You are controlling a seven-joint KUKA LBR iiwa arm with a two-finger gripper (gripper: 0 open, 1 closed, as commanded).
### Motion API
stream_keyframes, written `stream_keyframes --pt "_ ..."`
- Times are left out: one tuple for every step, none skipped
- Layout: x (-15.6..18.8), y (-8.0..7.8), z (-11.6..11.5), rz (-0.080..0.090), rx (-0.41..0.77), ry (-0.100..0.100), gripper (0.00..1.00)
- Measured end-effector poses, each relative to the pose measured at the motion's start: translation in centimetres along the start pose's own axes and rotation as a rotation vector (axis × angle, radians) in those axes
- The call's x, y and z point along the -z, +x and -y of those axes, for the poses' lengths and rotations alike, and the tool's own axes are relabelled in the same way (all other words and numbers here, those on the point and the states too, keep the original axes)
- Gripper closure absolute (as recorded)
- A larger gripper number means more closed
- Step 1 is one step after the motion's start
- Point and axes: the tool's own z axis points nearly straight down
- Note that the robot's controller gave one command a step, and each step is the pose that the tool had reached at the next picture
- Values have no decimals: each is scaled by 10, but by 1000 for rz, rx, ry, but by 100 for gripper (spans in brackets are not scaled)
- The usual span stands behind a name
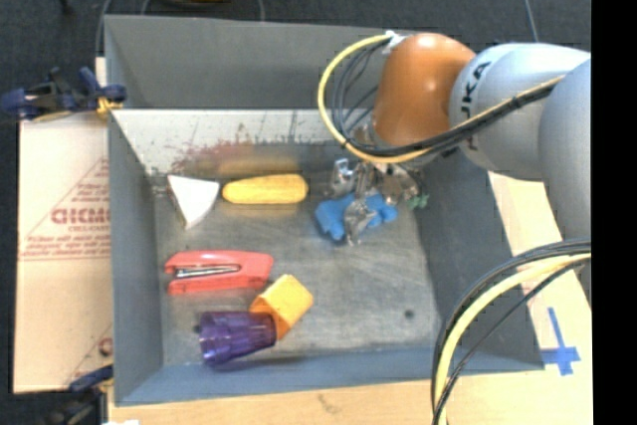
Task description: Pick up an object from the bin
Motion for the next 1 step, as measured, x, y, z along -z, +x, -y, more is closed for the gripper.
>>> stream_keyframes --pt "12 1 0 -6 -1 -2 100"
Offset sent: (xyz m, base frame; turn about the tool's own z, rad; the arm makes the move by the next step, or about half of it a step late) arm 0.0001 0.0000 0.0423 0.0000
